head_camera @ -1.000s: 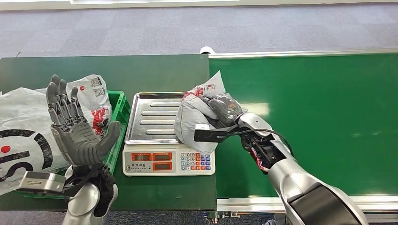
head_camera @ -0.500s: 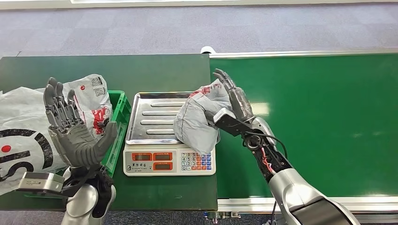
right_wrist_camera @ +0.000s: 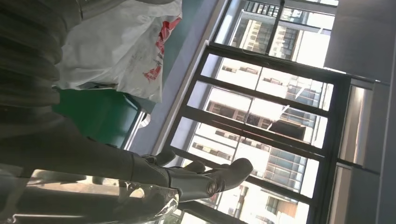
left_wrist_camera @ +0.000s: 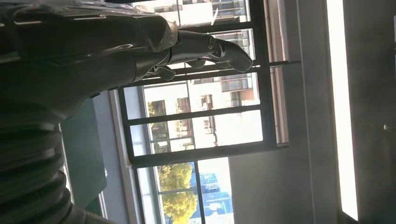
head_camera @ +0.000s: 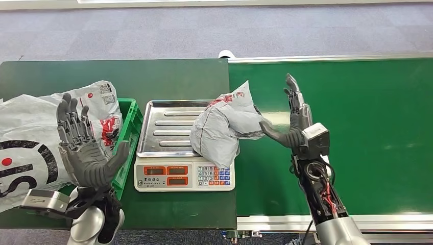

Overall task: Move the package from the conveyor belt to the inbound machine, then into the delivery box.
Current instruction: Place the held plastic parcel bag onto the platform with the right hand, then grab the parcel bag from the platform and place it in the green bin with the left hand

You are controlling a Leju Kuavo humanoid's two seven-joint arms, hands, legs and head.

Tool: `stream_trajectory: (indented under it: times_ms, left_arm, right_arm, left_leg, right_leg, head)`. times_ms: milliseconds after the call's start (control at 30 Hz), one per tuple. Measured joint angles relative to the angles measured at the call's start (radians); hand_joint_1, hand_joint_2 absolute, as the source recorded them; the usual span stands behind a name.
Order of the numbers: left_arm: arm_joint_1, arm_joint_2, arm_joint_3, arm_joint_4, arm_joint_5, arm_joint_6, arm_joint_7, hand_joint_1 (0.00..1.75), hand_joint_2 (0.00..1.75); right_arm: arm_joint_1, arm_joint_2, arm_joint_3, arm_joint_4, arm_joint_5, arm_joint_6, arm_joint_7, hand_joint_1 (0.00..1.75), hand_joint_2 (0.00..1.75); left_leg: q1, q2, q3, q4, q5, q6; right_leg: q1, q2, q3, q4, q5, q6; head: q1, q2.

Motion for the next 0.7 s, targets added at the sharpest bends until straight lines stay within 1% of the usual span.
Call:
stream_trajectory:
  times_ms: [167,300,467,567,700]
  left_arm:
    - [0.015,0.0,-0.004,0.056,0.003,-0.045,0.0,0.0,1.75]
    - [0.015,0.0,-0.017,0.135,0.002,-0.093,0.005,0.0,1.75]
    - [-0.005,-0.001,-0.028,0.22,0.017,-0.147,0.048,0.0,1.75]
    - [-0.027,-0.002,-0.034,0.26,0.024,-0.161,0.059,0.0,1.75]
    - [-0.043,-0.004,-0.043,0.288,0.025,-0.165,0.063,0.0,1.75]
  right_arm:
    - [0.128,-0.039,-0.053,-0.115,-0.048,0.006,0.043,0.0,1.75]
    - [0.236,-0.06,-0.094,-0.179,-0.068,0.013,0.065,0.0,1.75]
    - [0.35,-0.068,-0.126,-0.219,-0.081,0.047,0.079,0.0,1.75]
    - [0.4,-0.063,-0.132,-0.221,-0.089,0.065,0.085,0.0,1.75]
    - [0.422,-0.057,-0.136,-0.221,-0.091,0.069,0.087,0.0,1.75]
  left_leg:
    - [0.0,0.0,0.0,0.0,0.0,0.0]
    - [0.0,0.0,0.0,0.0,-0.001,0.0]
    - [0.0,0.0,-0.001,0.0,-0.001,0.0]
    - [0.0,0.001,-0.001,0.0,-0.001,0.0]
    - [0.0,0.001,-0.001,0.0,-0.001,0.0]
  right_leg:
    - [0.0,0.0,0.0,0.0,0.0,0.0]
    - [0.0,0.0,0.0,0.0,0.0,0.0]
    - [0.0,0.0,-0.001,0.0,-0.001,0.0]
    - [0.0,0.0,-0.001,0.0,0.0,0.0]
    - [0.0,0.0,-0.001,0.0,0.0,0.0]
  head:
    - [0.0,0.0]
    - [0.0,0.0]
    - [0.0,0.0]
    - [0.0,0.0]
    - [0.0,0.0]
